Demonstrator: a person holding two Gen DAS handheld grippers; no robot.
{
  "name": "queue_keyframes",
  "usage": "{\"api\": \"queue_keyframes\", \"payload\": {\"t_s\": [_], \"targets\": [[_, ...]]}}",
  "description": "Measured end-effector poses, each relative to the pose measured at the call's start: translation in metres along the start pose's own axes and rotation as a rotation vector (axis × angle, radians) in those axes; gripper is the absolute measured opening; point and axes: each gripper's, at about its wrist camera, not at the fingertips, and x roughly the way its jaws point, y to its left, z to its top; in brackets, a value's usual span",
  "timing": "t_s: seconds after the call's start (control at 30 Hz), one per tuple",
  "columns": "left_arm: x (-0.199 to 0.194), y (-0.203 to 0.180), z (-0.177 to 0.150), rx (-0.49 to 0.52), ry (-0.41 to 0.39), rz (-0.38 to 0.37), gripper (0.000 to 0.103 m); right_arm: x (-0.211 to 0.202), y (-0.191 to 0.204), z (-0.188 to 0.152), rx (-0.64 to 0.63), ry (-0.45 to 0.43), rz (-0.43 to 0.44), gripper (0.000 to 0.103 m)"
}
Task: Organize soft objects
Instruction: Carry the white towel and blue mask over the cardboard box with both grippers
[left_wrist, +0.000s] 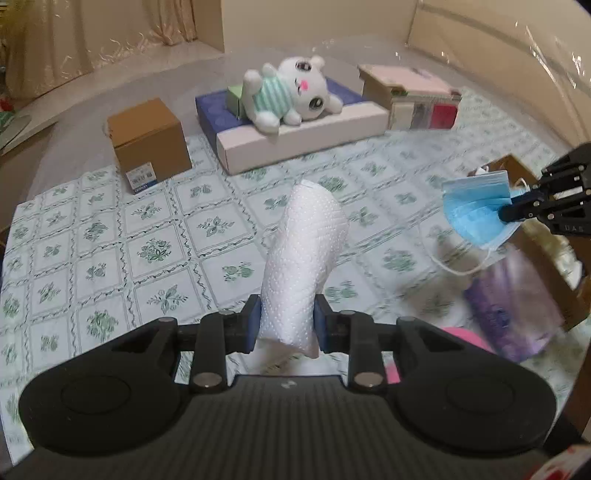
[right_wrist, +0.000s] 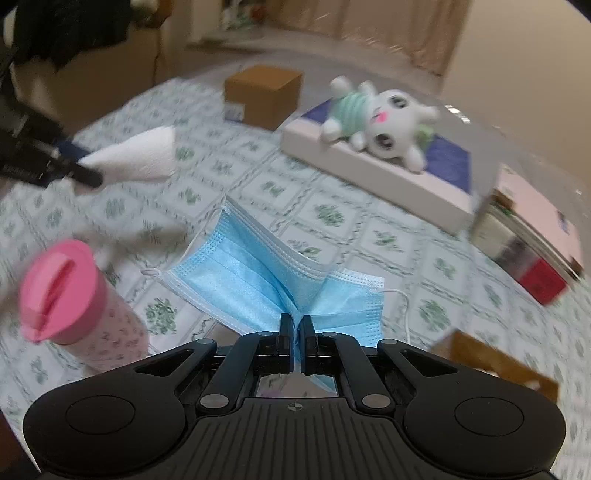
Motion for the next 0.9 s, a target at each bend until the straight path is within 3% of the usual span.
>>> {"api": "queue_keyframes", "payload": {"t_s": [0.23,0.5,0.9], "targets": [[-0.058,-0.035,-0.017,-0.072,-0.065,0.013,0.026,-0.066,0.009,-0.032,0.101,-0.076,-0.021,0.003],[-0.106,-0.083,-0.039,-0.127,-0.150,0.034,0.026,-0.114,0.017,-0.081,0.238,-0.155,-0.072,0.003],[-0.125,-0.148,-0.059,-0.167,-0.218,0.002,0.026,-0.154,0.022,-0.145,0.375,-0.227,-0.093,0.003]]}}
